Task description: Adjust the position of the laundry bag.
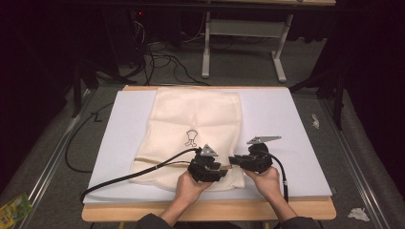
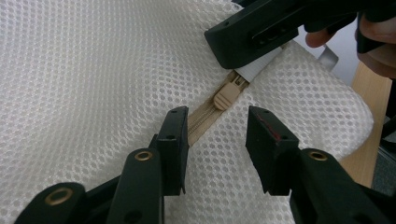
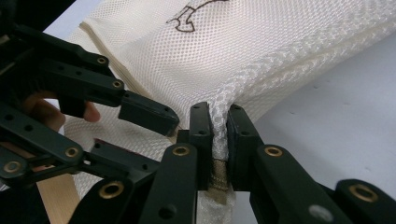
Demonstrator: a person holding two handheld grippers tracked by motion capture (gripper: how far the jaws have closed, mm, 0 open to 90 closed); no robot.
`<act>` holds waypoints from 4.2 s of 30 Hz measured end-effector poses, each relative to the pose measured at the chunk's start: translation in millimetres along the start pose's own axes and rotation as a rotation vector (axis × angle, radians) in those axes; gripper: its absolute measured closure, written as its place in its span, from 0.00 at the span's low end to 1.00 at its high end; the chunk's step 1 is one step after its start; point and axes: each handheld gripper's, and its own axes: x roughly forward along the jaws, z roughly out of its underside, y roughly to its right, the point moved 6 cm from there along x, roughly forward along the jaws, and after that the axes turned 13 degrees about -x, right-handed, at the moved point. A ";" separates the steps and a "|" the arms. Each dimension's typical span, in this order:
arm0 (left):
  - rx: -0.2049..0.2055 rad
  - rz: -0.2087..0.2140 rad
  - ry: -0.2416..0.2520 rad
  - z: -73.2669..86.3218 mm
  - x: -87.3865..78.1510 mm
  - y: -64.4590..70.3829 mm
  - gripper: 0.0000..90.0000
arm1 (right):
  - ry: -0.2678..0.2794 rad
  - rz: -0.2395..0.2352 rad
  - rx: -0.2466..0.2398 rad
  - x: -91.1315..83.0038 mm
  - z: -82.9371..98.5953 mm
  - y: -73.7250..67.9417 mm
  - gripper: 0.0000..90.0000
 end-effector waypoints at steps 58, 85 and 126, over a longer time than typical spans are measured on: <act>-0.013 0.062 0.051 -2.0 1.5 4.5 0.97 | -0.011 0.016 -0.063 6.6 -2.0 -8.5 0.89; -0.014 0.016 0.046 -4.3 -2.6 1.6 0.97 | -0.086 0.011 -0.079 2.1 3.8 -13.6 0.94; 0.053 -0.049 0.065 -4.8 -14.3 -1.7 0.97 | -0.091 0.061 -0.144 -3.7 3.3 -9.3 0.95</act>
